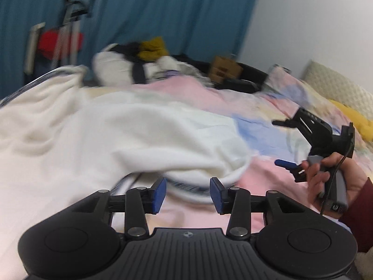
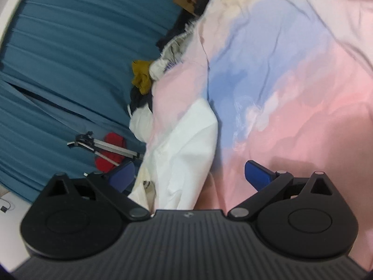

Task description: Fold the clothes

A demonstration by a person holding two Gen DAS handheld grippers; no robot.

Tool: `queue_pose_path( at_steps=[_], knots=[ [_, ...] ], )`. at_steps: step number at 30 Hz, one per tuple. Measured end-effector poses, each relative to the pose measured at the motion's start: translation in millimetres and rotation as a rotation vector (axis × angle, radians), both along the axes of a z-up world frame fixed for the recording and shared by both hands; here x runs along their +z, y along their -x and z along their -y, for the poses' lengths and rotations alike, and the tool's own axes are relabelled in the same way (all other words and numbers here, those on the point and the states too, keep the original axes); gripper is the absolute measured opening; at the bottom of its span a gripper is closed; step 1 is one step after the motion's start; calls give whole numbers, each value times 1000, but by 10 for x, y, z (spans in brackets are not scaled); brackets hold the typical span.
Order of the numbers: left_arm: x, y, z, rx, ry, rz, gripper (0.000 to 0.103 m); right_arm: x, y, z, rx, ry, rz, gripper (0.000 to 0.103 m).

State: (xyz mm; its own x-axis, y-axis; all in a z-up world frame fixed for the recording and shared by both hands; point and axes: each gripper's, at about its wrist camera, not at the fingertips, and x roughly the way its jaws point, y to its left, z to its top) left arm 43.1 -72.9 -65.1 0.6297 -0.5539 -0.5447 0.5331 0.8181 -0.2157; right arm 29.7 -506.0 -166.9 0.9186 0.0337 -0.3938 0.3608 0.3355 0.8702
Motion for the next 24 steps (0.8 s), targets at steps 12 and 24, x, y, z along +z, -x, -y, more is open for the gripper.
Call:
queue_pose_path(
  at_steps=[12,24],
  knots=[
    [-287,-224,-292,40,-175,47,51,-239,-1420,162,88,193,-122,52],
    [-688,-377,-64,-49,-312,73,55,477,-1054,309,-243,550,151,7]
  ],
)
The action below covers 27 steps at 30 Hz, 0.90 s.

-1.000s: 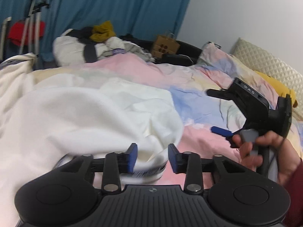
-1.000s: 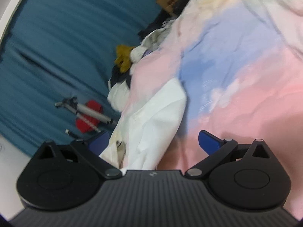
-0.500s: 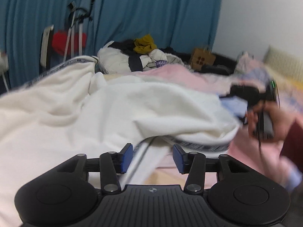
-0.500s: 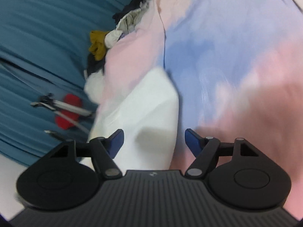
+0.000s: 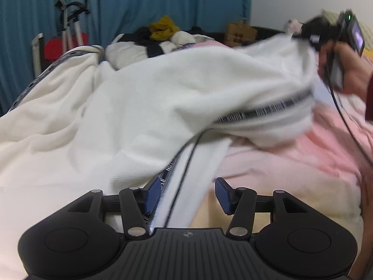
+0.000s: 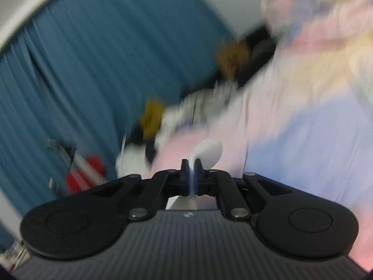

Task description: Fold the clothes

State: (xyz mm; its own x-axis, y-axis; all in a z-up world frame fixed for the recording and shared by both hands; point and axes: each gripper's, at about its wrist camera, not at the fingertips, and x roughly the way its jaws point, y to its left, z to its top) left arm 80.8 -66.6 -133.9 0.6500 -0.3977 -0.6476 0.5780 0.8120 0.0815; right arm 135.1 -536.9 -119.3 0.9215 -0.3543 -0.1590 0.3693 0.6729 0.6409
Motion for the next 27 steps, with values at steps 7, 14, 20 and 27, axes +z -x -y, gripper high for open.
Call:
queue_pose_path(
  at_steps=[7,14,20,27],
  knots=[
    [-102,127,139,-105,-108,41,54,-279,580,607,-397,-1,-95,7],
    [-230,192,279,-97,-228,107,47,-854,617,839,-408,-148,-277,7],
    [5,534,241,-96,-251,246,54,-782,553,770,-406,-117,-279,7],
    [41,584,198,-62,-351,379,75,-711,528,765,-411,-117,-263,7]
  ],
)
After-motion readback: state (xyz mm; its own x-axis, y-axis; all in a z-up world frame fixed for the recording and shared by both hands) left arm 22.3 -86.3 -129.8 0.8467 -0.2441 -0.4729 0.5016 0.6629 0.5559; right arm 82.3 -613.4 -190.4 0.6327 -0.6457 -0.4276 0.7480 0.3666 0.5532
